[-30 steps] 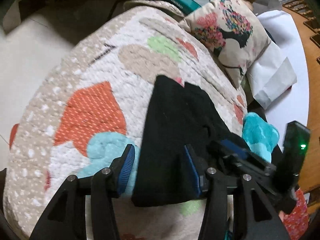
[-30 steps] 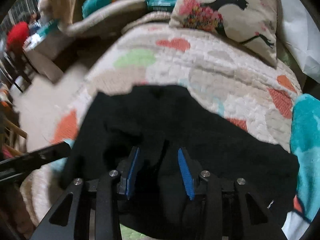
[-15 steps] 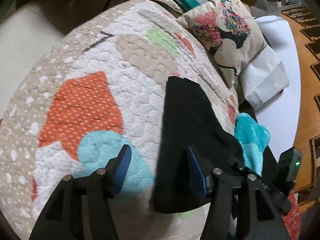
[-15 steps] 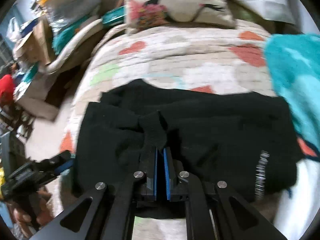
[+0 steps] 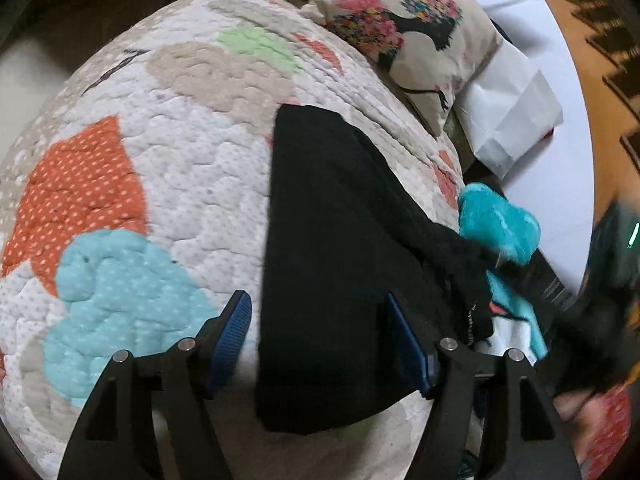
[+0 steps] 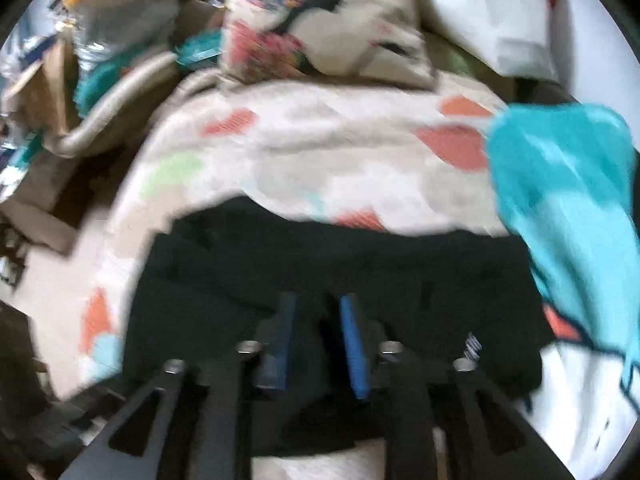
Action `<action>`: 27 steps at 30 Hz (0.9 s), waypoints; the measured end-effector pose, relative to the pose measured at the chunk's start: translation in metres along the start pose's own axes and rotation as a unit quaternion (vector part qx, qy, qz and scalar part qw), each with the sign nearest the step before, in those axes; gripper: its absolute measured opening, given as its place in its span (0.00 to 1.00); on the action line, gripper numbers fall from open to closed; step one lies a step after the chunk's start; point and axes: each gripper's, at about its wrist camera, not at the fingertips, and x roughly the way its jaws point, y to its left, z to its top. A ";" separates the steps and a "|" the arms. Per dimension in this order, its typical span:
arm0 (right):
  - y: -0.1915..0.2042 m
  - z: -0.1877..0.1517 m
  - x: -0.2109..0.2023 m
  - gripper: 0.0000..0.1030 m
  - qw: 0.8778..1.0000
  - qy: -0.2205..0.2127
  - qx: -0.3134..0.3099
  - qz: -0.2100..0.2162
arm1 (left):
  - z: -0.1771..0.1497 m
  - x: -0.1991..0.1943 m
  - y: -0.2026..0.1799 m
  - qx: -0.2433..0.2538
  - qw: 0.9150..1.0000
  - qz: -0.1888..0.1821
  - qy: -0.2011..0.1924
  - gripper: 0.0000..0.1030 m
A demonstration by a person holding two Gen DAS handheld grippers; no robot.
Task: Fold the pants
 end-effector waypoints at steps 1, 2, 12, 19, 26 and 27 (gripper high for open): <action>0.007 0.008 0.001 0.55 1.000 0.004 -0.008 0.024 | -0.001 0.003 -0.003 0.005 1.000 -0.003 0.005 0.65; 0.016 0.016 0.004 0.63 0.998 0.014 -0.020 0.057 | -0.003 0.005 -0.005 0.009 1.000 0.000 0.007 0.65; 0.115 0.058 0.095 0.64 0.974 0.146 -0.162 0.069 | -0.001 0.009 0.003 -0.011 0.999 0.030 0.031 0.17; 0.138 0.051 0.121 0.16 0.960 0.191 -0.198 0.043 | 0.006 0.006 0.008 -0.038 0.998 0.037 0.040 0.12; 0.154 0.062 0.114 0.11 0.967 0.167 -0.177 0.074 | 0.018 -0.014 0.032 -0.078 0.996 0.045 0.024 0.11; 0.160 0.064 0.114 0.11 0.966 0.165 -0.180 0.079 | 0.019 -0.019 0.037 -0.083 0.995 0.051 0.019 0.11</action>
